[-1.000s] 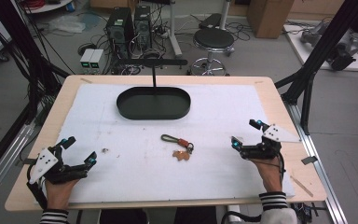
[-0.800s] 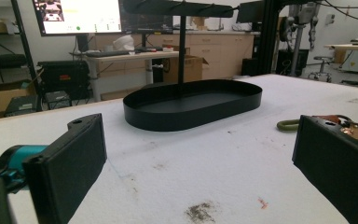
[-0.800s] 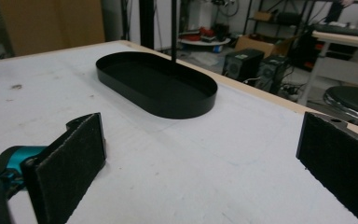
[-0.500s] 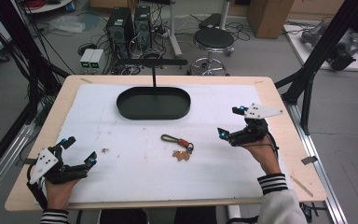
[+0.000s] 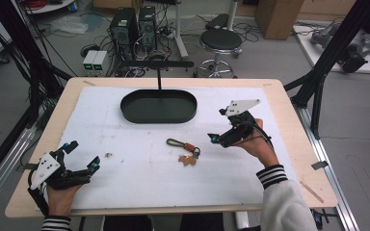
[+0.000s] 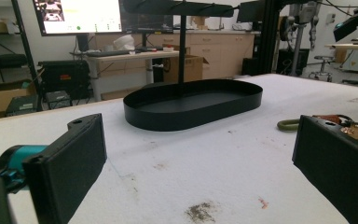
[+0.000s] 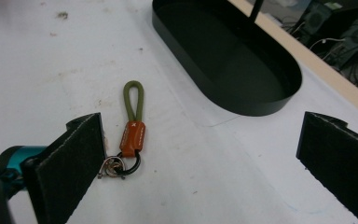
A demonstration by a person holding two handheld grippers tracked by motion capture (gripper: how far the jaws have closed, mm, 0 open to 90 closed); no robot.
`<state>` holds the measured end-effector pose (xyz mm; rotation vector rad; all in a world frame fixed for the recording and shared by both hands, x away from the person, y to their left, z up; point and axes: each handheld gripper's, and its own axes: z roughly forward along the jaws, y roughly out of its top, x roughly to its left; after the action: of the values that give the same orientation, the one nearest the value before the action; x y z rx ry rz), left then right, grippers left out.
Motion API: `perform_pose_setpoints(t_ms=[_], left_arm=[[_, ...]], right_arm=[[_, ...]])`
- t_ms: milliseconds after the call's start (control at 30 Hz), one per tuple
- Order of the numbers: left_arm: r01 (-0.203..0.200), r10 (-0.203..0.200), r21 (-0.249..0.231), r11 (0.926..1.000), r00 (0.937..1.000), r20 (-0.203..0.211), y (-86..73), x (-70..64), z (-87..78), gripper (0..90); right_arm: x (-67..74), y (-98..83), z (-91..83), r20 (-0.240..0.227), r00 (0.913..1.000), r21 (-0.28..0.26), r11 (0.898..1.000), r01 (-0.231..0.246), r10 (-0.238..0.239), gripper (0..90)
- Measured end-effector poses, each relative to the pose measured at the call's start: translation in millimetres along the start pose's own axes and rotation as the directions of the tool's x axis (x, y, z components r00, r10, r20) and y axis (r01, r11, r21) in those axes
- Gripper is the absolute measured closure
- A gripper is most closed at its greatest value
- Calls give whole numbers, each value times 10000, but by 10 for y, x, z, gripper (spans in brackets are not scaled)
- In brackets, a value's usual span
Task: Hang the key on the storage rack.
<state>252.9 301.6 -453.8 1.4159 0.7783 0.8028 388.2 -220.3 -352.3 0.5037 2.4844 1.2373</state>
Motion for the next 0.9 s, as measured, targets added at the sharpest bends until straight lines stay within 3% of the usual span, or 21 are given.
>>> perform_pose_setpoints(t_ms=[367,533,767,800,900], left_arm=[[36,-36,4,10000,10000,-21,0,2,0,33],[46,-46,8,10000,10000,-18,0,3,0,33],[75,-75,30,10000,10000,-5,1,5,3,33],[73,-73,32,10000,10000,-5,1,5,3,33],[76,-76,35,10000,10000,-7,1,5,4,33]], right_arm=[[53,168,276,-819,9955,1215,9909,576,-478,3],[101,262,451,-1276,9896,1890,9778,906,-670,3],[148,322,620,-1507,9843,2492,9600,1276,-917,3],[172,337,673,-1577,9817,2777,9492,1477,-1066,3],[196,351,723,-1711,9789,2940,9424,1593,-1121,3]])
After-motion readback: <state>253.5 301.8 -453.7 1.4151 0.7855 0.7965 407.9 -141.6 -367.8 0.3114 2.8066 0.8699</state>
